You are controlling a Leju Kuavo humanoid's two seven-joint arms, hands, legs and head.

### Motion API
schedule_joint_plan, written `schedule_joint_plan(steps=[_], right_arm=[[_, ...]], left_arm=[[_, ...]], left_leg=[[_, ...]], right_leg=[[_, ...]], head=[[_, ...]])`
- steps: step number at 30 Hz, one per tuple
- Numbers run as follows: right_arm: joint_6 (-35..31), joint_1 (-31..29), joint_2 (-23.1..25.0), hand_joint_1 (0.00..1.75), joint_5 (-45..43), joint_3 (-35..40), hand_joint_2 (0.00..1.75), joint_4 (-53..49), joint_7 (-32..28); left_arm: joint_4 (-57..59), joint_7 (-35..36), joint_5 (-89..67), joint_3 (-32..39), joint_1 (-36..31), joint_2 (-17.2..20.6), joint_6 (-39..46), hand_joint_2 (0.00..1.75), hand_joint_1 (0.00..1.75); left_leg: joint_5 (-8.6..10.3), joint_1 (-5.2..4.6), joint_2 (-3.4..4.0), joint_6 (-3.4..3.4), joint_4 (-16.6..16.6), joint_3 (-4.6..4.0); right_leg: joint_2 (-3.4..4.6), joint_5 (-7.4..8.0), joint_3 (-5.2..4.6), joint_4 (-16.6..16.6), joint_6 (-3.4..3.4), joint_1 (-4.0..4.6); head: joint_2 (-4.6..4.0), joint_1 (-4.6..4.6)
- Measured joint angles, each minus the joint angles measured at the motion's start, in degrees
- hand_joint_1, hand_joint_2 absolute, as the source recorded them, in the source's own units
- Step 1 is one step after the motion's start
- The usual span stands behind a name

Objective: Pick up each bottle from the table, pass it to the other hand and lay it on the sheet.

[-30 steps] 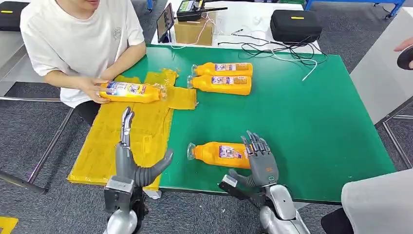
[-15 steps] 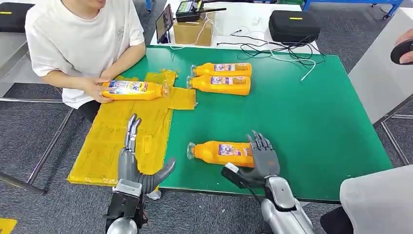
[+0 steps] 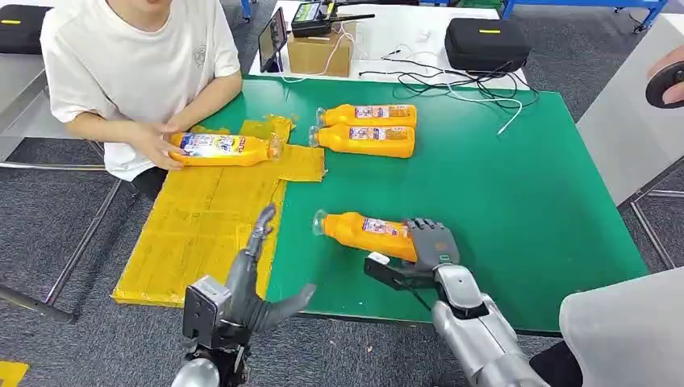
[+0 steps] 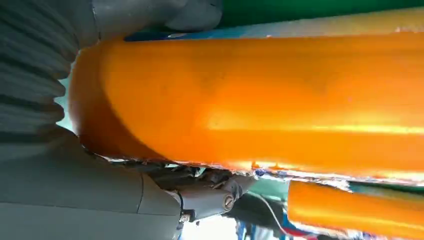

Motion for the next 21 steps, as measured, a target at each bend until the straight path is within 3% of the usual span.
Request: schedule_joint_plan(steps=[2,6,11,15,21], right_arm=[[0.6,-0.8,0.0,1.75,-0.5,0.6,1.75,0.7,-0.3],[-0.7,-0.4,-0.3,1.75,-7.4,1.0,1.75,0.7,-7.1],[-4.5,4.5,-0.5,1.75,-18.6,0.1,1.75,-4.0,-15.6],[-6.1,7.2,-0.4,1.75,-20.6,-0.6,1.75,-6.6,-17.3],[-20.2,14.1,2.6,1.75,-38.9,-5.5,1.75,-15.6,-33.4]], left_arm=[[0.0,0.1,0.7,0.0,0.2,0.0,-2.0,1.75,0.00],[0.0,0.2,0.8,0.0,0.9,0.0,-0.1,1.75,0.00],[0.0,-2.1,6.4,0.3,1.4,-1.0,4.3,1.75,0.00],[0.0,-3.0,7.6,0.8,1.9,-1.7,5.2,1.75,0.00],[0.1,-11.7,8.8,0.2,2.5,-1.7,9.1,1.75,0.00]], left_leg=[[0.00,0.00,-0.02,0.00,0.0,0.00],[0.00,0.00,0.00,0.00,0.0,0.04],[-0.02,0.01,-0.04,0.00,0.0,0.00],[-0.02,0.01,-0.04,-0.01,0.0,-0.04],[-0.01,0.00,-0.19,0.00,0.0,-0.20]], right_leg=[[0.00,0.00,0.00,0.0,0.00,0.00],[0.00,0.00,0.00,0.0,0.00,0.00],[-0.01,-0.01,0.00,0.0,0.01,0.01],[-0.01,-0.02,-0.03,0.0,0.00,0.01],[-0.03,-0.03,-0.14,0.0,0.02,0.00]], head=[[-0.02,0.00],[0.00,0.02],[-0.02,-0.02],[-0.02,0.00],[-0.02,-0.02]])
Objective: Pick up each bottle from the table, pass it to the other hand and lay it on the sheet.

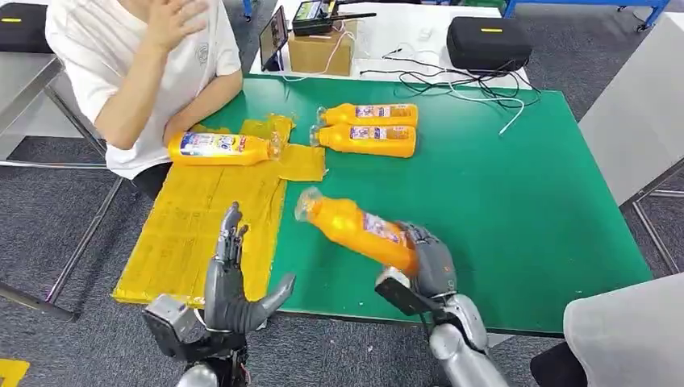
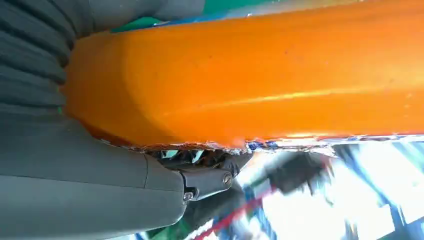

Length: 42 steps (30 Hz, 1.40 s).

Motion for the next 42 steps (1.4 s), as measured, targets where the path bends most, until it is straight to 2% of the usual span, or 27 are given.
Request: schedule_joint_plan(steps=[2,5,9,13,18,23,29,42], right_arm=[[-2.3,2.4,1.1,1.75,-5.6,-2.1,1.75,-5.2,-2.9],[-4.1,4.9,2.3,1.75,-8.9,-4.3,1.75,-11.3,-5.3],[-7.6,6.8,4.7,1.75,0.2,-6.8,1.75,-19.3,-11.2],[-7.8,7.3,6.0,1.75,0.0,-7.2,1.75,-22.7,-11.8],[-2.3,7.4,5.7,1.75,-0.7,-2.6,1.75,-21.4,-8.1],[-2.4,7.5,6.2,1.75,1.8,6.2,1.75,-16.6,-8.2],[-2.2,7.3,6.9,1.75,1.3,14.6,1.75,-11.2,-7.3],[-1.8,4.8,7.4,1.75,-0.5,21.2,1.75,-6.1,-6.9]], left_arm=[[0.7,-1.1,1.3,-1.2,0.5,0.8,-0.1,1.75,0.00],[1.5,-2.0,3.8,-2.9,1.0,2.0,-2.3,1.75,0.00],[2.4,-1.9,5.8,-6.3,0.8,3.7,-9.6,1.75,0.00],[3.6,-1.8,6.3,-8.5,0.4,4.5,-10.9,1.75,0.00],[6.1,-1.5,5.9,-9.7,-0.3,5.1,-10.5,1.75,0.00],[7.7,-0.5,7.4,-10.5,-1.6,5.1,-10.3,1.75,0.00],[7.2,-0.9,8.9,-10.0,-2.9,4.0,-5.6,1.75,0.00],[4.8,-2.9,11.4,-8.6,-2.8,3.1,-1.1,1.75,0.00]], left_leg=[[0.00,0.00,-0.03,0.00,0.0,-0.02],[-0.03,-0.01,0.00,-0.01,0.0,-0.10],[-0.03,-0.02,0.08,0.00,0.0,-0.11],[-0.03,-0.01,0.06,-0.01,0.0,-0.10],[-0.03,-0.01,0.15,-0.01,0.0,-0.09],[-0.01,0.04,0.06,-0.03,0.0,-0.12],[-0.02,0.03,0.08,-0.03,0.0,-0.15],[-0.02,0.02,0.10,-0.03,0.0,-0.14]], right_leg=[[0.00,-0.03,-0.01,0.0,0.00,0.00],[0.01,-0.03,-0.10,0.0,0.00,-0.01],[0.01,-0.02,-0.14,0.0,0.00,-0.01],[0.01,-0.03,-0.11,0.0,0.00,-0.01],[0.04,-0.01,-0.12,0.0,-0.02,-0.01],[0.02,-0.03,-0.14,0.0,-0.01,0.03],[0.02,-0.03,-0.15,0.0,-0.02,0.02],[0.02,-0.03,-0.17,0.0,-0.02,0.02]], head=[[0.00,0.02],[0.02,0.02],[0.02,0.02],[0.02,0.02],[0.00,0.04],[0.02,0.02],[0.00,0.02],[0.00,0.02]])
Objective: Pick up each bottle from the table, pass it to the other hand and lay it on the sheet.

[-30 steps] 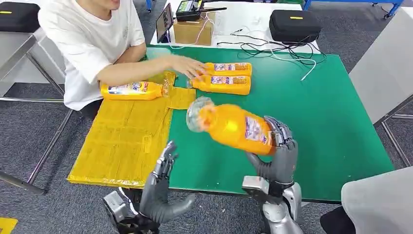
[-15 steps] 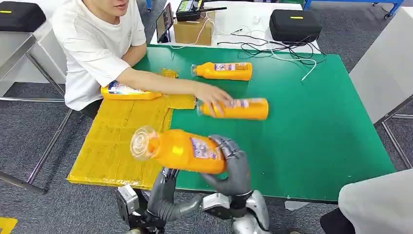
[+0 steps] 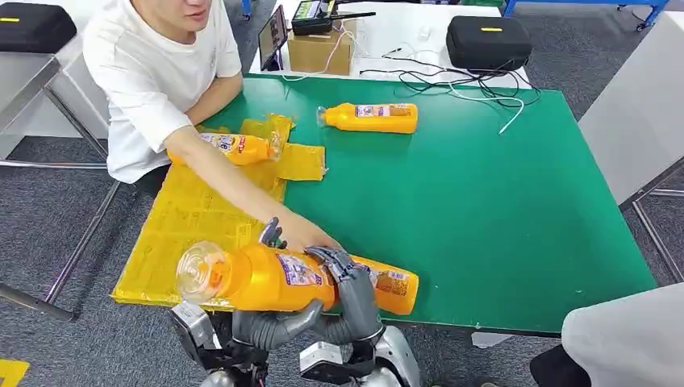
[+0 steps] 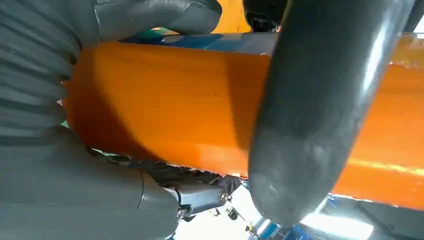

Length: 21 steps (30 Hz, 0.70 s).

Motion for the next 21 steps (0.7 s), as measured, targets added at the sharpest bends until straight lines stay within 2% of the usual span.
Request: schedule_joint_plan(steps=[1,2,3,4,6,9,10,13,14,21], right_arm=[[0.2,-0.4,0.1,1.75,-0.2,0.4,1.75,0.4,0.0],[0.4,-0.8,0.2,1.75,-0.6,0.8,1.75,0.6,0.2],[0.7,-1.1,0.3,1.75,-1.2,1.2,1.75,1.0,0.4],[1.0,-1.1,0.4,1.45,-1.9,1.4,1.75,1.2,0.4],[1.2,-1.1,0.6,1.38,-2.8,1.7,1.75,1.5,0.3],[1.1,-1.6,0.5,0.07,-3.2,2.2,1.75,1.9,-0.4],[1.1,-1.7,0.5,0.00,-3.6,2.4,1.75,2.0,-0.7],[1.5,-1.7,0.4,0.00,-4.5,2.6,1.75,2.3,-1.9],[1.3,-1.7,0.3,0.00,-4.4,2.6,0.00,2.4,-2.4],[-0.3,-1.7,-0.3,0.00,-4.6,2.8,0.00,3.0,-3.3]], left_arm=[[-0.3,0.0,0.6,0.2,0.0,-0.2,0.1,1.75,0.00],[-0.5,0.2,1.5,0.2,0.0,-0.4,0.1,1.75,1.43],[-0.9,1.0,3.3,0.3,0.0,-0.5,-0.8,1.75,1.73],[-1.1,1.8,4.9,0.4,0.0,-0.6,-1.8,1.75,1.75],[-1.3,2.4,6.5,0.6,0.0,-0.6,-3.3,1.75,1.75],[-1.3,2.4,7.3,0.8,0.0,-0.6,-5.1,1.75,1.75],[-1.3,2.4,7.6,0.9,0.0,-0.6,-5.7,1.75,1.75],[-1.2,4.0,10.1,1.1,-0.4,-0.6,-8.1,1.75,1.75],[-1.2,4.6,11.0,1.1,-0.6,-0.6,-8.9,1.75,1.75],[-0.9,7.0,14.3,1.8,-1.8,-0.6,-12.6,1.75,1.75]], left_leg=[[0.00,0.00,0.00,0.00,0.0,0.00],[0.00,0.00,0.00,0.00,0.0,0.00],[0.00,0.00,0.00,0.00,0.0,0.00],[0.00,0.00,-0.01,0.00,0.0,0.00],[0.00,0.00,0.00,0.00,0.0,0.00],[0.00,-0.01,0.01,0.00,0.0,0.00],[0.00,-0.01,0.01,0.00,0.0,-0.01],[0.00,-0.01,-0.01,0.00,0.0,-0.01],[0.00,-0.01,-0.01,0.00,0.0,0.00],[0.00,-0.01,0.00,0.00,0.0,0.00]], right_leg=[[0.00,0.00,0.00,0.0,0.00,0.00],[0.00,0.00,0.00,0.0,0.00,0.00],[0.00,0.00,0.00,0.0,0.00,0.00],[0.00,0.00,0.00,0.0,0.00,0.00],[0.00,0.00,-0.01,0.0,0.00,-0.01],[0.00,0.00,-0.01,0.0,0.00,-0.01],[0.00,0.00,-0.02,0.0,0.00,-0.01],[0.00,0.00,-0.01,0.0,0.00,-0.01],[0.00,0.00,-0.01,0.0,0.00,-0.01],[0.00,0.00,-0.01,0.0,0.00,-0.01]], head=[[0.00,0.00],[0.00,0.00],[0.00,0.02],[0.00,0.00],[0.00,0.00],[0.00,0.02],[0.00,0.00],[0.02,0.00],[0.00,0.00],[0.00,0.02]])
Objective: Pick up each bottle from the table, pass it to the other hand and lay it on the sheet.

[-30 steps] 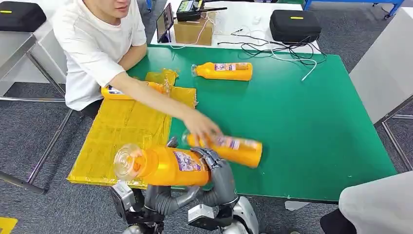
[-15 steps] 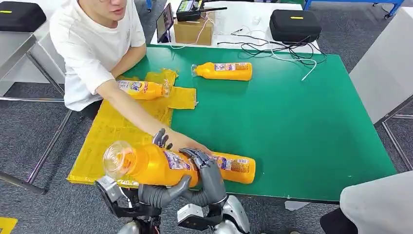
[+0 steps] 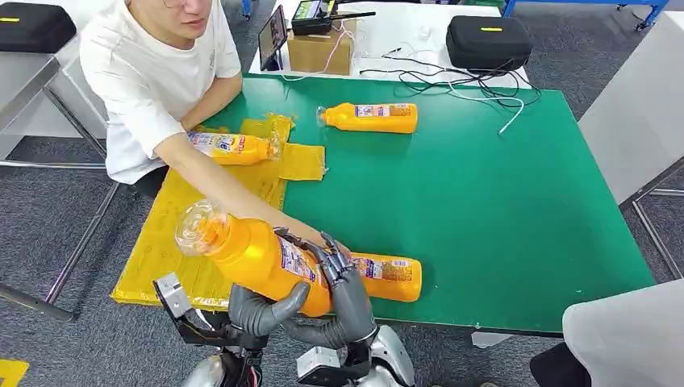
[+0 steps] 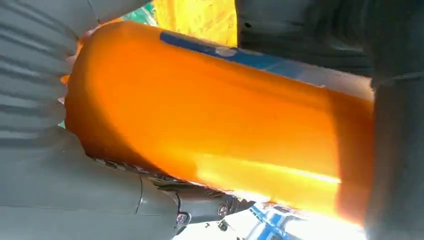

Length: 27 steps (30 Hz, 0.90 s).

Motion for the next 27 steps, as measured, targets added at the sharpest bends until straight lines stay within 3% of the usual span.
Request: schedule_joint_plan(steps=[5,13,23,27], right_arm=[[-3.8,0.4,-0.3,0.00,0.6,-0.3,0.00,0.1,-0.3],[-5.9,4.1,0.5,0.00,5.0,-5.2,0.00,-3.8,-1.4],[-6.0,6.9,3.0,0.00,1.4,-16.9,0.00,-7.5,-1.5],[-6.0,7.1,3.5,0.00,1.3,-19.2,0.00,-7.9,-1.5]], left_arm=[[0.3,2.6,-1.7,0.1,-0.3,-0.5,5.4,1.75,1.75],[2.6,-1.4,-15.5,-0.7,-2.7,-1.2,25.2,1.75,1.75],[7.1,-1.8,-19.5,6.7,-6.8,-1.4,36.7,1.75,1.75],[8.6,-2.0,-20.5,9.6,-7.6,-1.4,37.5,1.75,1.75]], left_leg=[[0.00,0.00,0.00,0.00,0.0,0.00],[0.00,-0.01,-0.05,0.00,0.0,-0.01],[0.03,-0.01,0.03,0.01,0.0,0.02],[0.03,-0.01,0.00,0.01,0.0,0.02]], right_leg=[[0.00,0.00,-0.01,0.0,0.00,0.00],[-0.01,0.00,-0.01,0.0,0.00,0.00],[0.00,0.02,0.02,0.0,0.00,-0.01],[-0.01,0.02,0.02,0.0,0.00,0.00]], head=[[0.00,-0.02],[0.00,0.00],[0.00,0.00],[0.02,0.00]])
